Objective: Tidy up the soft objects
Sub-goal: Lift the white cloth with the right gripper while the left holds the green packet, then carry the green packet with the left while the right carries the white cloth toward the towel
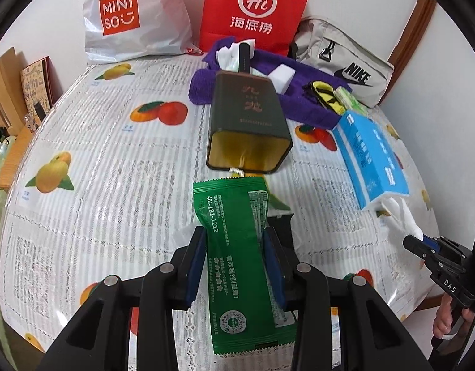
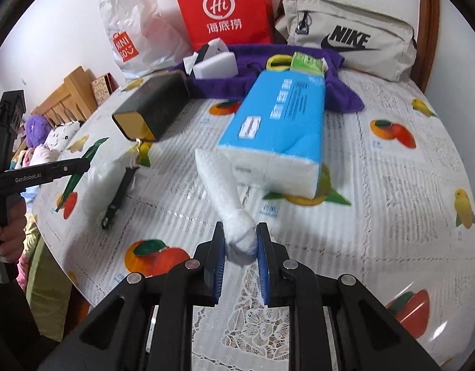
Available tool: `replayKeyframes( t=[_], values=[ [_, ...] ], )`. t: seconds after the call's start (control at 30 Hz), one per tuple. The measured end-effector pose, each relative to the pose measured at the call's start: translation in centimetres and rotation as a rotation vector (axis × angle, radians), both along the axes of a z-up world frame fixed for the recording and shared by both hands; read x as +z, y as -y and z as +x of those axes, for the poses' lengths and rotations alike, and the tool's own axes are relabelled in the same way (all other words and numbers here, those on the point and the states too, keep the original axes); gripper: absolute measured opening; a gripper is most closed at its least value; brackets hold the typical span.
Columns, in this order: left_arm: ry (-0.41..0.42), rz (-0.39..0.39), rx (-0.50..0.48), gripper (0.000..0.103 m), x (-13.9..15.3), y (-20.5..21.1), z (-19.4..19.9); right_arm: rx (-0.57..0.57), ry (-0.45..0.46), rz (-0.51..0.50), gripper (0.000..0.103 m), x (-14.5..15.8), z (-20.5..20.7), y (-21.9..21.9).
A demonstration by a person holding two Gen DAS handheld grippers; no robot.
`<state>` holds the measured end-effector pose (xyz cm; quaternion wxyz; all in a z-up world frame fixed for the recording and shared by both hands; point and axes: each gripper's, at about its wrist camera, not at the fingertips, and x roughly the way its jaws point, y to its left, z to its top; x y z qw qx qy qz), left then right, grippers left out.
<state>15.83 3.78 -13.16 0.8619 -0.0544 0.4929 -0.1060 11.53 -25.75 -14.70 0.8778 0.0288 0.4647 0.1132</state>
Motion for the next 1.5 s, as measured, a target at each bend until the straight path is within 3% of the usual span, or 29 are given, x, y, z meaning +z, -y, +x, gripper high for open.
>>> replayKeyframes(
  t=[0.9, 1.5],
  values=[
    [0.12, 0.017, -0.011, 0.035, 6.9, 1.4, 6.0, -0.038, 0.101, 0.019, 0.019, 7.5, 7.2, 1.5],
    [0.113, -0.012, -0.005, 0.035, 6.5, 2.0, 15.0, -0.069, 0.103, -0.009, 0.019, 8.8, 16.5, 2.5]
  ],
)
